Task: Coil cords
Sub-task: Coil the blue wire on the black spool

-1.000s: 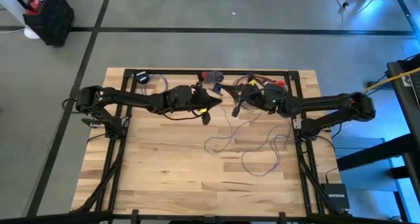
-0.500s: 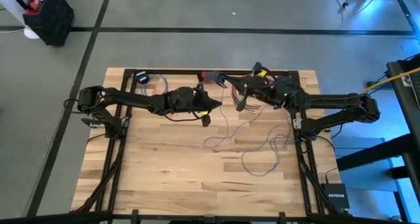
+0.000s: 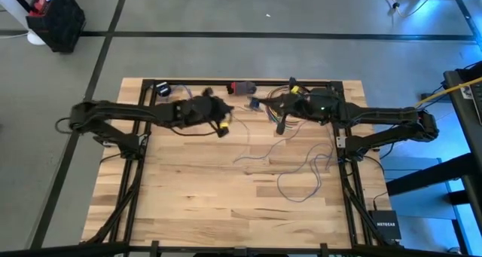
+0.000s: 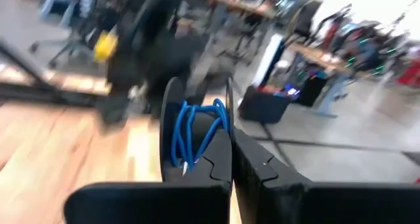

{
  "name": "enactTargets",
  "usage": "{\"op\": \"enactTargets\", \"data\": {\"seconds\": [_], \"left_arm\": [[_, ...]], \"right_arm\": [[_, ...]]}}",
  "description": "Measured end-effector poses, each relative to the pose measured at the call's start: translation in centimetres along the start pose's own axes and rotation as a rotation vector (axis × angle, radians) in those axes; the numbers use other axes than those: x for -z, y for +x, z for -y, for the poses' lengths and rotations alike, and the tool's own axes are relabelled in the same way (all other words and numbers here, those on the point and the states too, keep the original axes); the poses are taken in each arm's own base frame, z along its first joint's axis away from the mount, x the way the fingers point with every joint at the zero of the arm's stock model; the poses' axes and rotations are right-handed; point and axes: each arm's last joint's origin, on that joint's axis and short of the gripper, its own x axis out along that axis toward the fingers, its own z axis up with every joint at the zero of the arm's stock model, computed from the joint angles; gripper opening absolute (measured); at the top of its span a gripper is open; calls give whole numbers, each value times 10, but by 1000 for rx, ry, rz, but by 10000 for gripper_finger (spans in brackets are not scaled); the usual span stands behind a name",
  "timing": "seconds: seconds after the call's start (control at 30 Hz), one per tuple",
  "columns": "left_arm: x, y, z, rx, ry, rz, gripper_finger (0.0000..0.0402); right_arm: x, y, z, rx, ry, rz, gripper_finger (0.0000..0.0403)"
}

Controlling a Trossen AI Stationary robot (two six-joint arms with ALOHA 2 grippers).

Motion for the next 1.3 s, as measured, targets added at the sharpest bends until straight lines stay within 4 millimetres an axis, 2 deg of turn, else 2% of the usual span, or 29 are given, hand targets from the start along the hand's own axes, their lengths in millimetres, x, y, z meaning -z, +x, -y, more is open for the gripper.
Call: {"op": "enactTargets", "data": {"seconds": [0.17,0.27,0.4,0.6,0.8,1.07,1.3], "left_arm": [[-13,-42,-23,-22,-96,58,1],[-17,-53,-24,23,-145,95,1],[-20,-51,-15,123,-184,119,1],[-19,-31,7,175,-184,136,1],[-16,2,26,181,-178,181,1],[-2,39,45,180,-169,180,1],[3,52,50,167,-176,195,1]], "right_arm": [[19,7,-6,-50,-46,-151,1],[32,19,-9,-1,-85,-242,1],[48,38,-13,66,-135,-308,1],[64,61,-18,178,-181,-342,1],[66,72,-19,209,-166,-287,1],[55,71,-17,214,-102,-184,1],[29,53,-10,197,-44,-34,1]]}}
